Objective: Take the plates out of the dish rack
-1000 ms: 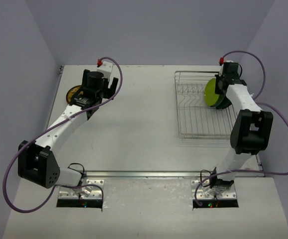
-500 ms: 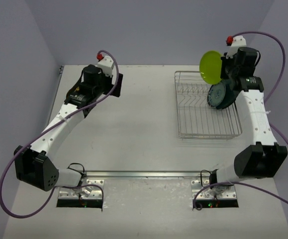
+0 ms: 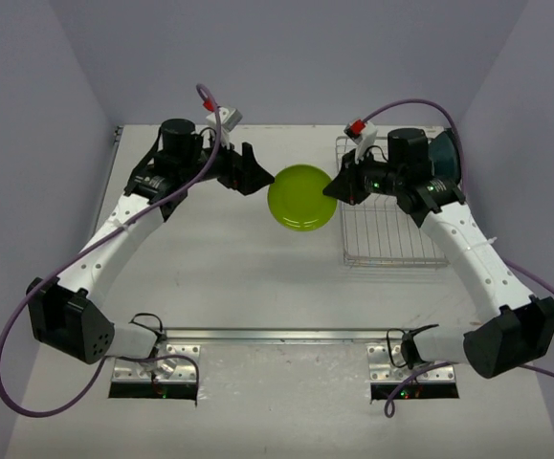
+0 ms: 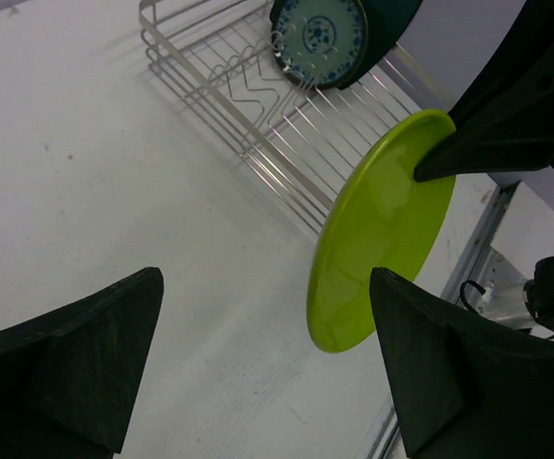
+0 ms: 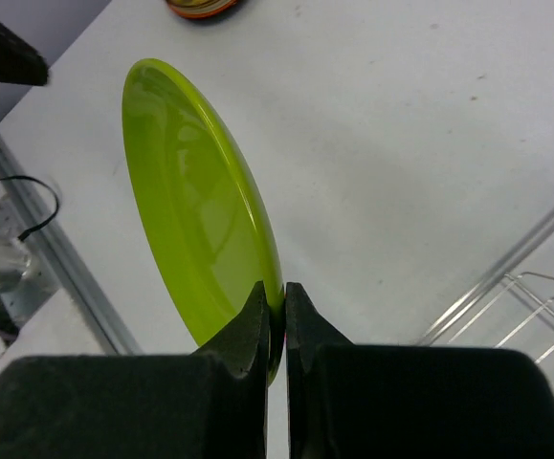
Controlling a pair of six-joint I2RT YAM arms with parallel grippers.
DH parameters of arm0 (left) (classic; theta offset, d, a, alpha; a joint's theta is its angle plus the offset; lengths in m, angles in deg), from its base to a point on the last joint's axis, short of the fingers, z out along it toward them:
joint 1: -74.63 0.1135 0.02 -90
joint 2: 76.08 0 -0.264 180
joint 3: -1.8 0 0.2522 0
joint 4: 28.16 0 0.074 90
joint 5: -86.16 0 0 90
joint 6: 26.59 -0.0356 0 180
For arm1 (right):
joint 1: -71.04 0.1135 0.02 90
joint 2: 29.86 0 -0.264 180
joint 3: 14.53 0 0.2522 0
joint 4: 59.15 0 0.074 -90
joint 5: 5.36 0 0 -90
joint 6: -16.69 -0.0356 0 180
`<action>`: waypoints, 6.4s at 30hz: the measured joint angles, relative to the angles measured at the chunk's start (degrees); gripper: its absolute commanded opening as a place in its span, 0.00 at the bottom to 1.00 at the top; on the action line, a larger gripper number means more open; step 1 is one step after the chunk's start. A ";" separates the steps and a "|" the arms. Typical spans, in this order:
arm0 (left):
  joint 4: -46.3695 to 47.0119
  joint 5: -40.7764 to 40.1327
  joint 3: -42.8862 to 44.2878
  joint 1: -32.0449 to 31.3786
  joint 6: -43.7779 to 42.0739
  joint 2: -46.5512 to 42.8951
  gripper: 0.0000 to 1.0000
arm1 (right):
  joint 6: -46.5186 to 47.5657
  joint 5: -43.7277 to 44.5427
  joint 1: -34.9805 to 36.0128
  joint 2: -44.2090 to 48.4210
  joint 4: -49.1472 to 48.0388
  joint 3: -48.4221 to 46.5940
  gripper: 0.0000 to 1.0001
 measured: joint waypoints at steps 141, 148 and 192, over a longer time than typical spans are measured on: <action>-1.36 7.21 -1.00 -2.76 -0.26 3.76 0.32 | -1.23 -6.43 -2.39 0.40 -1.99 -0.16 0.00; -1.84 7.01 -1.00 -3.11 0.65 5.27 0.00 | -2.30 -7.34 -2.04 -0.11 -1.79 -0.30 0.50; -19.76 -7.91 18.96 50.82 -5.27 40.79 1.00 | -2.97 15.46 -5.65 -0.34 -0.62 -0.49 0.99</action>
